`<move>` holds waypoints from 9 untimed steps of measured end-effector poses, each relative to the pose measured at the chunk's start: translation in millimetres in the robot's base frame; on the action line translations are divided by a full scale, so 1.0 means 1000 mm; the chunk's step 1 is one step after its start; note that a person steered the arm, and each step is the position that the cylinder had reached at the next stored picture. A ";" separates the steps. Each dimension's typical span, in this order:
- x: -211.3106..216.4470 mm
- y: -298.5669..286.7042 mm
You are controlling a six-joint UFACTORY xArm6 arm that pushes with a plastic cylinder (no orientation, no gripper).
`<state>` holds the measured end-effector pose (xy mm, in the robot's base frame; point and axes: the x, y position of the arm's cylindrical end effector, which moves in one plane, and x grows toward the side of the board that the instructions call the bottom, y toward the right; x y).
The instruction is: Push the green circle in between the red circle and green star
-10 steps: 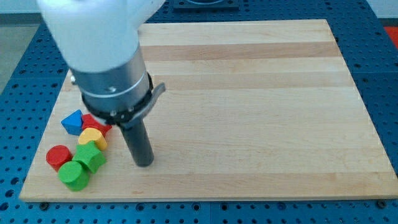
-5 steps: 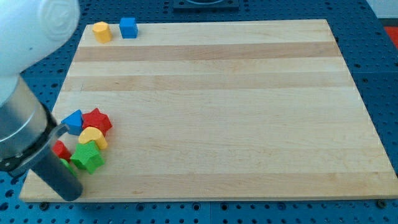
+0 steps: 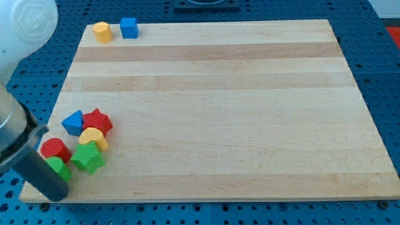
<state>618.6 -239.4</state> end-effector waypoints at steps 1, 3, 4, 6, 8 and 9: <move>-0.001 -0.007; -0.001 -0.030; 0.000 -0.035; -0.002 -0.034; -0.013 -0.032; -0.013 -0.028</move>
<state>605.8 -267.0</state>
